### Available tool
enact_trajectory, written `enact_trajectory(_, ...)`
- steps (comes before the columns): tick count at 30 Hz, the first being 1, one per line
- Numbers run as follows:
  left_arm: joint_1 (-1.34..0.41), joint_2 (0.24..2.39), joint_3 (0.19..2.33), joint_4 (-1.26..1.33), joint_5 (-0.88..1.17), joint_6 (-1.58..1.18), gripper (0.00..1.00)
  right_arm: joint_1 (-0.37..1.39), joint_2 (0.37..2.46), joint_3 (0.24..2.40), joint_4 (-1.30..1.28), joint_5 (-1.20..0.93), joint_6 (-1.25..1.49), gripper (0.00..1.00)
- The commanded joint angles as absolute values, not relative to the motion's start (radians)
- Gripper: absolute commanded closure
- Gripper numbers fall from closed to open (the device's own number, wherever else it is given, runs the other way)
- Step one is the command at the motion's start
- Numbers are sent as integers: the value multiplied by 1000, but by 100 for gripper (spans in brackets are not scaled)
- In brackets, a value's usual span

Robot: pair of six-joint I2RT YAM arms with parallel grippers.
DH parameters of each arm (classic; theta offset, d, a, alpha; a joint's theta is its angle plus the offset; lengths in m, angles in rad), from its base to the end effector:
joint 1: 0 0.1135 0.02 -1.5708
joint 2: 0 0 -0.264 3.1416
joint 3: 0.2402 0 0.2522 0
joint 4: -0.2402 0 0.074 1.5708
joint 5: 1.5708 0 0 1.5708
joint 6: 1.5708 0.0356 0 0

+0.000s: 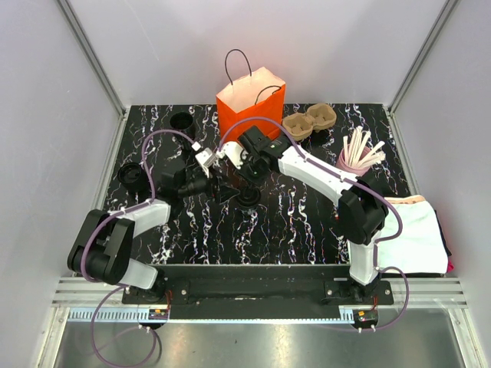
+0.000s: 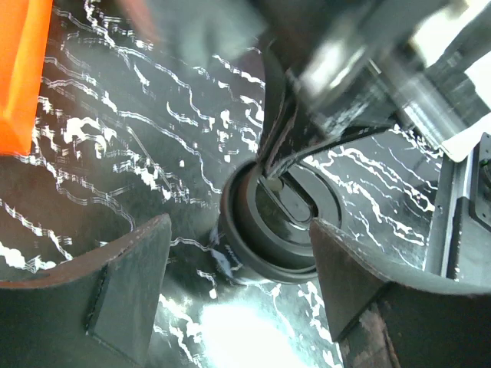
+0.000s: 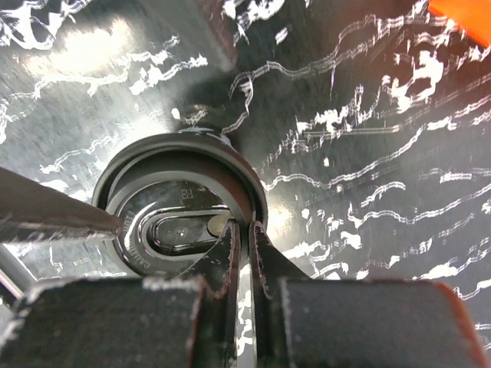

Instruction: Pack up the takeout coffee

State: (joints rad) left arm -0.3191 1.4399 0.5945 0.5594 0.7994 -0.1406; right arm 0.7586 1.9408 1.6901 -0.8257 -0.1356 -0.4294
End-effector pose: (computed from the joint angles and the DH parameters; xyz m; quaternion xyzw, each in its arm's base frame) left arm 0.2652 -0.1145 0.2039 0.2980 0.7138 -0.4291 0.4664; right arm 0.3012 0.2921 0.2608 -0.5552 0.7924 0.1048 0.2301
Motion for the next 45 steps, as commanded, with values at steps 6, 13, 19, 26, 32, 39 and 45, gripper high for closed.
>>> enact_trajectory(6, -284, 1397, 506, 788, 807, -232, 23, 764, 1905, 1692, -736, -169, -430, 96)
enact_trajectory(13, -287, 1410, 508, 772, 782, -189, 22, 764, 1908, 1692, -736, -181, -426, 96)
enact_trajectory(19, -305, 1437, 526, 720, 755, -157, 22, 762, 1914, 1692, -738, -184, -426, 93)
enact_trajectory(26, -334, 1460, 557, 646, 701, -97, 22, 764, 1913, 1692, -738, -187, -425, 84)
enact_trajectory(32, -337, 1466, 558, 635, 690, -90, 22, 764, 1904, 1698, -741, -195, -422, 70)
enact_trajectory(39, -337, 1471, 561, 632, 689, -94, 22, 764, 1870, 1717, -747, -192, -416, 41)
enact_trajectory(45, -337, 1471, 565, 632, 692, -100, 22, 758, 1832, 1718, -750, -193, -413, 28)
